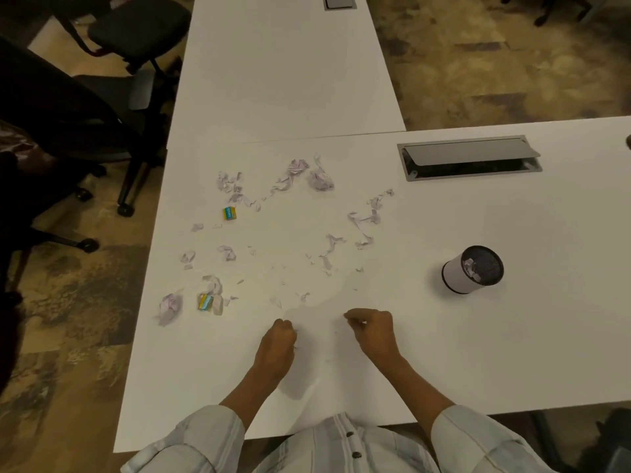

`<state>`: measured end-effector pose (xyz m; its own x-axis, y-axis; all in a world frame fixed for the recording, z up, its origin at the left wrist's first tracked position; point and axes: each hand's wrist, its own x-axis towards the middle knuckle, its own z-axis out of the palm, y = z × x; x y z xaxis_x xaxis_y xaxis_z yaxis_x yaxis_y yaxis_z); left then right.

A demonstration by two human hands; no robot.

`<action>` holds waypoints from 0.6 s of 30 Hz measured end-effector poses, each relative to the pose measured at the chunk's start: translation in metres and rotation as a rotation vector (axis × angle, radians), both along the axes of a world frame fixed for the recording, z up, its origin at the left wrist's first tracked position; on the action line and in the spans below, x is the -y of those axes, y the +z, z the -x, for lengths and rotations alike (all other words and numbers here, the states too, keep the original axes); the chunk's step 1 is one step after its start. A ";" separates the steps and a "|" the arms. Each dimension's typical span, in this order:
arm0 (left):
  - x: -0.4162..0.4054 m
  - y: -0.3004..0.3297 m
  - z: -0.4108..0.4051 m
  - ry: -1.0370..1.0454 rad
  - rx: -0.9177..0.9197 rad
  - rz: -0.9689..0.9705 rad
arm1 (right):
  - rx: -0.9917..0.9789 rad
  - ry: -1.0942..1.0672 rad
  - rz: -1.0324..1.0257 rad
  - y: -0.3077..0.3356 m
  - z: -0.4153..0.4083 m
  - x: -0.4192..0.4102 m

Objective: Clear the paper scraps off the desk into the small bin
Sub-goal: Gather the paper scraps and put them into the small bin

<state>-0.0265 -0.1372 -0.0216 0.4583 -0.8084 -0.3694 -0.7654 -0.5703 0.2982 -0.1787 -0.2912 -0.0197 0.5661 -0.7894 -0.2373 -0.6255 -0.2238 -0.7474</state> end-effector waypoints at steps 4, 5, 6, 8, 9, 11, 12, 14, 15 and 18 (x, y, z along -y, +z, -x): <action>0.023 0.011 0.001 0.293 -0.146 0.214 | 0.113 -0.224 -0.063 0.035 0.024 0.031; 0.035 0.021 0.004 0.328 -0.171 0.288 | 0.135 -0.265 -0.054 0.045 0.032 0.042; 0.050 0.032 0.009 0.353 -0.195 0.361 | 0.154 -0.310 -0.035 0.055 0.042 0.056; 0.085 0.054 0.020 0.376 -0.278 0.474 | 0.178 -0.417 0.004 0.074 0.062 0.086; 0.105 0.065 0.029 0.376 -0.322 0.517 | 0.184 -0.476 0.014 0.083 0.071 0.102; 0.147 0.083 0.050 0.383 -0.400 0.591 | 0.191 -0.576 0.031 0.096 0.089 0.135; 0.168 0.090 0.063 0.391 -0.448 0.610 | 0.183 -0.604 0.043 0.101 0.097 0.150; 0.210 0.102 0.091 0.388 -0.544 0.620 | 0.146 -0.610 0.052 0.104 0.108 0.177; 0.229 0.106 0.106 0.368 -0.573 0.620 | 0.119 -0.591 0.040 0.103 0.112 0.188; 0.280 0.114 0.142 0.317 -0.615 0.564 | 0.012 -0.494 -0.008 0.100 0.118 0.212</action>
<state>-0.1683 -0.4170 0.0922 0.5429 -0.8132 -0.2096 -0.2084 -0.3723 0.9044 -0.2965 -0.5030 0.0800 0.1270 -0.9624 -0.2400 -0.6466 0.1031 -0.7558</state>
